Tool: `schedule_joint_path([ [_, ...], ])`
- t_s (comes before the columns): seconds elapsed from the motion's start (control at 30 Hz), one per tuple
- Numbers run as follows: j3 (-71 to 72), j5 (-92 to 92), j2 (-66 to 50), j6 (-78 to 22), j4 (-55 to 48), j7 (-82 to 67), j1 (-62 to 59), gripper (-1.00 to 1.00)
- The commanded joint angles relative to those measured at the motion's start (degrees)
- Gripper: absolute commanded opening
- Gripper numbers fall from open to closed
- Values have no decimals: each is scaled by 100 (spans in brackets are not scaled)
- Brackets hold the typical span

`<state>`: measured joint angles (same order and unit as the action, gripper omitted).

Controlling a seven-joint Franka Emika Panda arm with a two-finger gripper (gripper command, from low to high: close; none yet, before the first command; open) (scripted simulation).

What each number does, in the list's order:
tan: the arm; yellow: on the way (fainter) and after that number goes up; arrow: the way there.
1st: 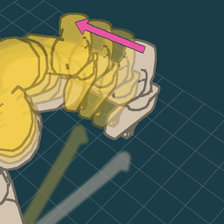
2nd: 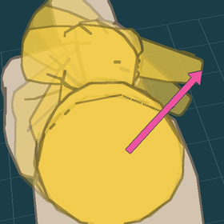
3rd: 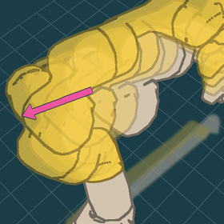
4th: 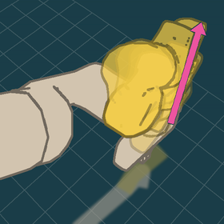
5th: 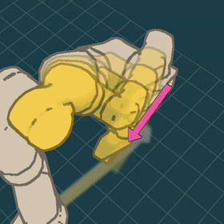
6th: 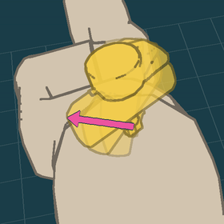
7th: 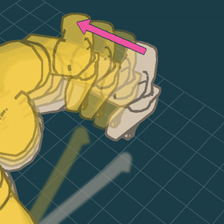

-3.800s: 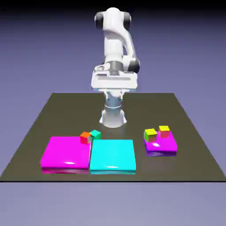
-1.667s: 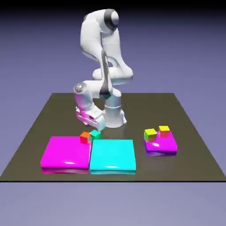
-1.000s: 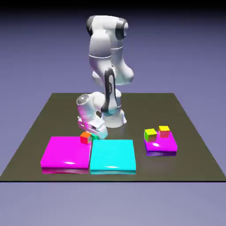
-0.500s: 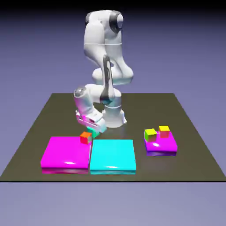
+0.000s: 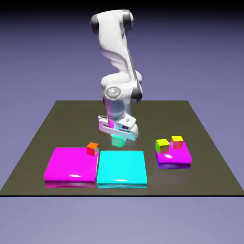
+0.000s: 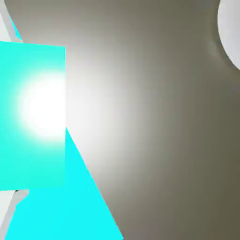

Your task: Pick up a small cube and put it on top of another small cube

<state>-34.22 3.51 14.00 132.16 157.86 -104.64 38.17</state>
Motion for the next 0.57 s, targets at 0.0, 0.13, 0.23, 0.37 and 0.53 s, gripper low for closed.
schedule_joint_path([
  [0.0, 148, -147, -5, -110, -124, 74, 208, -100],
  [0.13, 742, -665, -27, -565, -619, 415, 1039, -100],
  [0.23, 1027, -914, -37, -783, -857, 578, 1438, -100],
  [0.37, 1081, -1459, -761, 213, -494, 156, 1541, -100],
  [0.53, 1064, -1284, -528, -108, -610, 292, 1508, 100],
])
